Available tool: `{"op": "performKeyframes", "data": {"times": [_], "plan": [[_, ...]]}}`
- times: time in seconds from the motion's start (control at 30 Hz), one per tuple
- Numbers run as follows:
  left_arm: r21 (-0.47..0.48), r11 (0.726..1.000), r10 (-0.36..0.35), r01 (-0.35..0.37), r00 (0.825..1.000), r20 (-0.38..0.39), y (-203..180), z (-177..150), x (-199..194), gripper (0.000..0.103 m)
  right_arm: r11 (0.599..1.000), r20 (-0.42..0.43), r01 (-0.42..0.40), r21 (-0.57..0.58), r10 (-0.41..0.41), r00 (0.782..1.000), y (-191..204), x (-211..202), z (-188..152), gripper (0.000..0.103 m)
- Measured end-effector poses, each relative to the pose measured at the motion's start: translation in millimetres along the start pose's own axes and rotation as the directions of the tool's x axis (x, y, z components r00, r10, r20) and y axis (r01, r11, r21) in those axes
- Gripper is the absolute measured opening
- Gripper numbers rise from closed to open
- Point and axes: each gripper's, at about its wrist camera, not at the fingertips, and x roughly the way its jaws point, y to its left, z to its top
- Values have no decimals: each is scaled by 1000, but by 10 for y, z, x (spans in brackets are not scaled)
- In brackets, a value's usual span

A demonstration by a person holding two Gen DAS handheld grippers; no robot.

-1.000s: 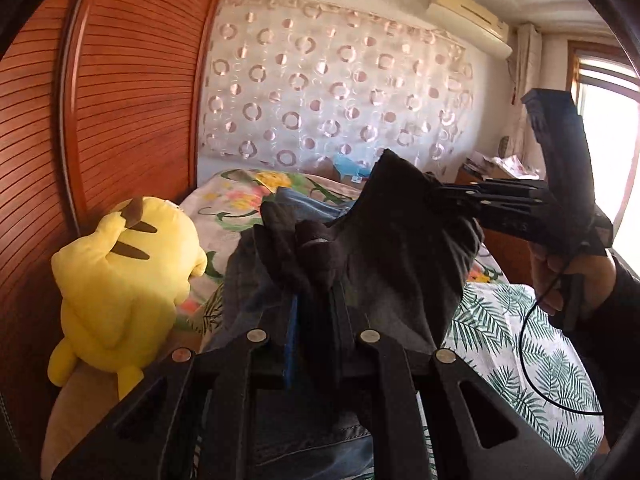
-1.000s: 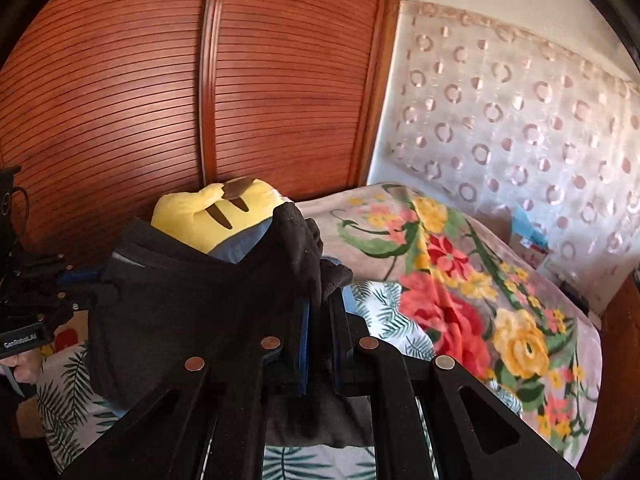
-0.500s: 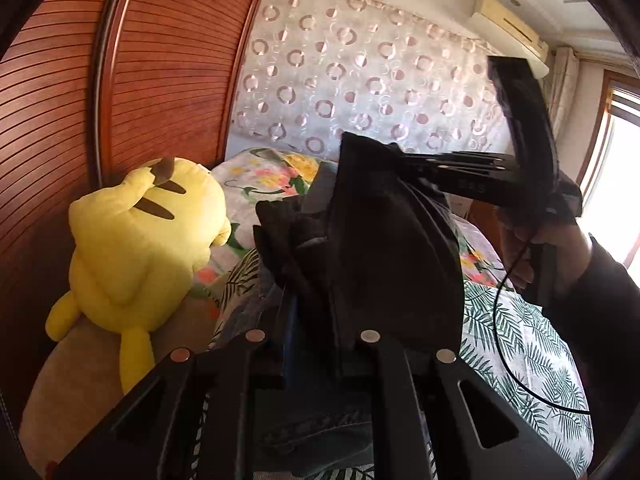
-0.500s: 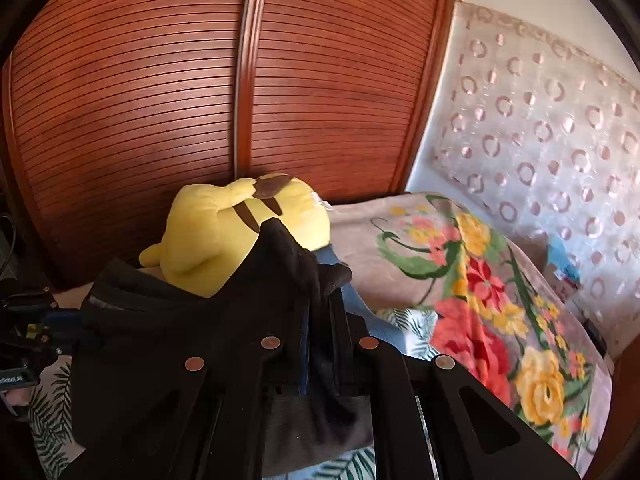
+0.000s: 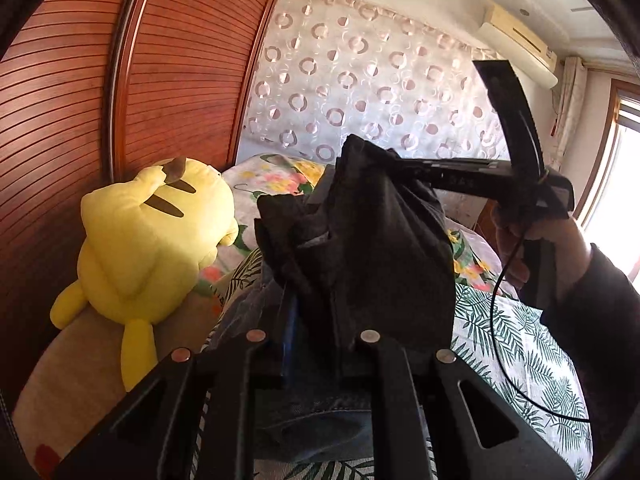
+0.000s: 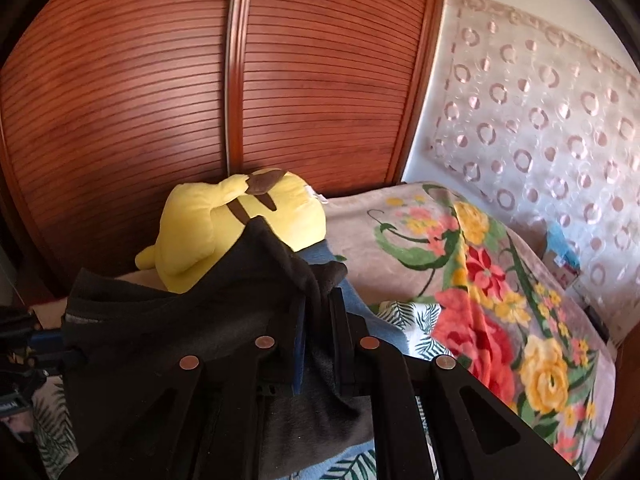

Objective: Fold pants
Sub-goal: 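Carry the black shorts with both grippers over the folded blue jeans, then lower the black shorts onto the jeans and open both grippers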

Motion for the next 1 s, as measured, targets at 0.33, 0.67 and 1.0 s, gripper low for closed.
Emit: {"op": "performKeyframes", "data": {"times": [0.33, 0.67, 1.0], "plan": [[16, 999, 32, -32, 999, -11, 15, 35, -64, 19, 993, 36, -34, 117, 30, 999, 74, -276, -191, 37], [112, 993, 26, -24, 999, -19, -104, 210, 4, 50, 987, 1, -63, 146, 64, 998, -26, -247, -409, 37], [173, 981, 105, -86, 989, -105, -38, 152, 432, 50, 978, -16, -71, 194, 75, 997, -217, 92, -404, 37]]}}
